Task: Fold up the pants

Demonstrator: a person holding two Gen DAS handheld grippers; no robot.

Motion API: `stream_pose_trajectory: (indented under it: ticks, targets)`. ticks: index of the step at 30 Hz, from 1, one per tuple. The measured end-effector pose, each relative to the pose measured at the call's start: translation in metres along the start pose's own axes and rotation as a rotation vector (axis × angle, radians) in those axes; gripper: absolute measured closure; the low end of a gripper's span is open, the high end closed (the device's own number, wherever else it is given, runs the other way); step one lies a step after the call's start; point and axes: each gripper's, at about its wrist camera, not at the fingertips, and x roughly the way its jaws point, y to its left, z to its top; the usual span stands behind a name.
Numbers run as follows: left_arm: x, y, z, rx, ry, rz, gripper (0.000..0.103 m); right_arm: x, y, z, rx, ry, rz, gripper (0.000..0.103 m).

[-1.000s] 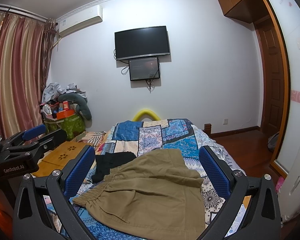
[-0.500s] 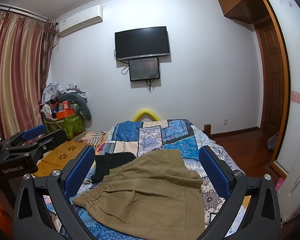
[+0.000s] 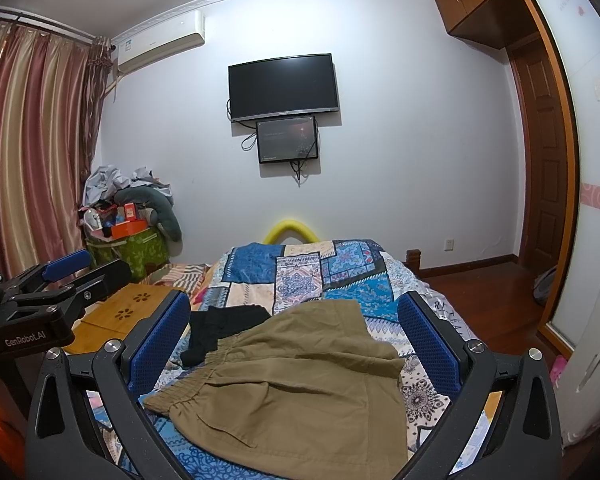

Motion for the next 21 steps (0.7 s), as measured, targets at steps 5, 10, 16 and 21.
stream_pose_trajectory:
  ticks: [5, 10, 16, 21]
  targets:
    - [0.000, 0.000, -0.001, 0.000, 0.000, -0.001, 0.000, 0.000, 0.000, 0.000, 0.000, 0.002, 0.000, 0.000]
    - [0.000, 0.000, 0.000, -0.001, 0.003, 0.001, 0.000, 0.000, -0.001, 0.000, 0.001, 0.002, 0.001, 0.000]
    - [0.010, 0.004, 0.000, 0.003, 0.017, 0.009, 0.000, 0.004, -0.005, -0.001, 0.005, 0.009, -0.005, 0.000]
    - [0.035, 0.006, -0.005, 0.014, 0.059, 0.023, 0.000, 0.017, -0.012, -0.005, 0.002, 0.032, -0.012, 0.000]
